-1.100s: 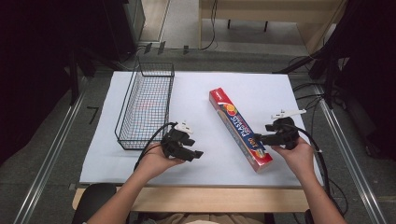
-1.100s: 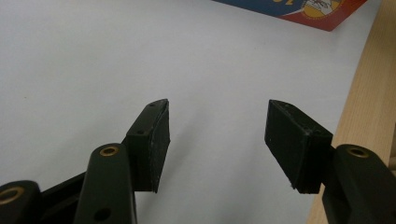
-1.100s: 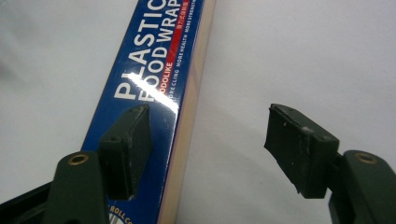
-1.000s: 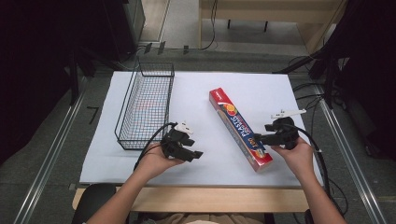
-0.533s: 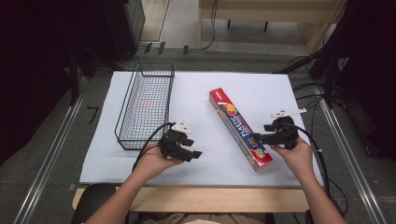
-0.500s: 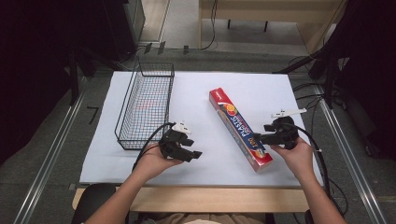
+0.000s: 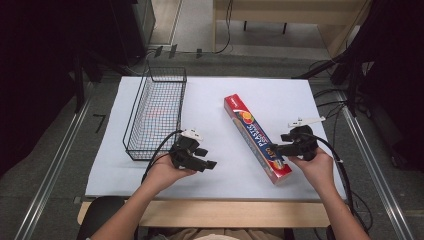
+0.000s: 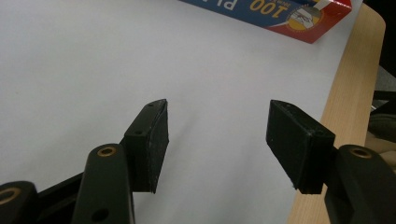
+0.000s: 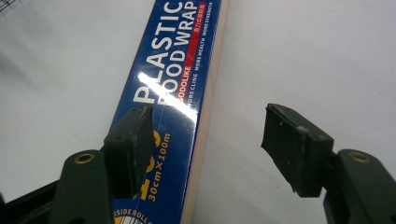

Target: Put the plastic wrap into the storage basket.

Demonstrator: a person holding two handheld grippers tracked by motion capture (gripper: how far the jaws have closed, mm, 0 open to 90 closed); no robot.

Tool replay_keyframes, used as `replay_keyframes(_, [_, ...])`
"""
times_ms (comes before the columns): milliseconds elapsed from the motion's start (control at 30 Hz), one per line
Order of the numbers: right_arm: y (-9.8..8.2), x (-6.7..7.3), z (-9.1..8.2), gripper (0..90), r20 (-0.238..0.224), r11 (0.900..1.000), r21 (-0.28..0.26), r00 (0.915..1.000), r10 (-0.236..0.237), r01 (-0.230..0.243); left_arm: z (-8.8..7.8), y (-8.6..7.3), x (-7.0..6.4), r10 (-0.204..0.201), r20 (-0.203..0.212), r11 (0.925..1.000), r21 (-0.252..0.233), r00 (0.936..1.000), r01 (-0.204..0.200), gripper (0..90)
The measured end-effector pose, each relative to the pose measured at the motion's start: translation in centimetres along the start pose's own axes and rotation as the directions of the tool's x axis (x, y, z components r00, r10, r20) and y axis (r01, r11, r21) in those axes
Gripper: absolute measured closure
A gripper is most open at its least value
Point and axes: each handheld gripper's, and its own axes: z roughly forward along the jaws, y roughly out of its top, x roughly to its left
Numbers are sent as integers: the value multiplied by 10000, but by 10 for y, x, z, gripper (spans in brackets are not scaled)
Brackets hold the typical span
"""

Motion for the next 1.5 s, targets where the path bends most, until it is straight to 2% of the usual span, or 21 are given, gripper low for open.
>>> replay_keyframes(100, [0, 1, -1, 355, -54, 10000, -47, 10000, 10, -11, 0, -1, 0, 111, -201, 9999, 119, 9997, -109, 393])
replay_keyframes(267, [-1, 2, 0, 356, 85, 9995, 102, 9995, -296, 295, 0, -1, 0, 163, -277, 9999, 60, 9995, -161, 387])
replay_keyframes(433, [0, 4, 0, 356, 58, 9994, 91, 9995, -324, 323, 1, -2, -1, 294, -325, 9995, 101, 9990, -291, 384])
replay_keyframes(600, [0, 5, 1, 356, 50, 9993, 104, 9994, -356, 356, 0, -1, -2, 136, -203, 9998, 135, 9997, -133, 393])
replay_keyframes(1033, [1, 7, 1, 354, 30, 9995, 191, 9997, -243, 243, -1, -1, -3, 377, -242, 9992, 102, 9990, -375, 378])
replay_keyframes(1100, [3, 10, 2, 347, 82, 9993, 342, 9998, -184, 181, -2, -1, -3, 384, -261, 9992, 69, 9989, -382, 376])
replay_keyframes(1367, [12, 17, 3, 314, 63, 9993, 371, 9999, -87, 84, -3, -2, -3, 371, -279, 9993, -2, 9989, -371, 375])
replay_keyframes(1400, [15, 19, 7, 291, -166, 9991, 426, 9998, 86, -79, -4, -3, -3, 341, -303, 9994, -13, 9990, -342, 375])
replay_keyframes(1500, [19, 21, 12, 278, -223, 9983, 560, 9996, 179, -166, -4, -3, -3, 294, -297, 9995, -53, 9991, -296, 375])
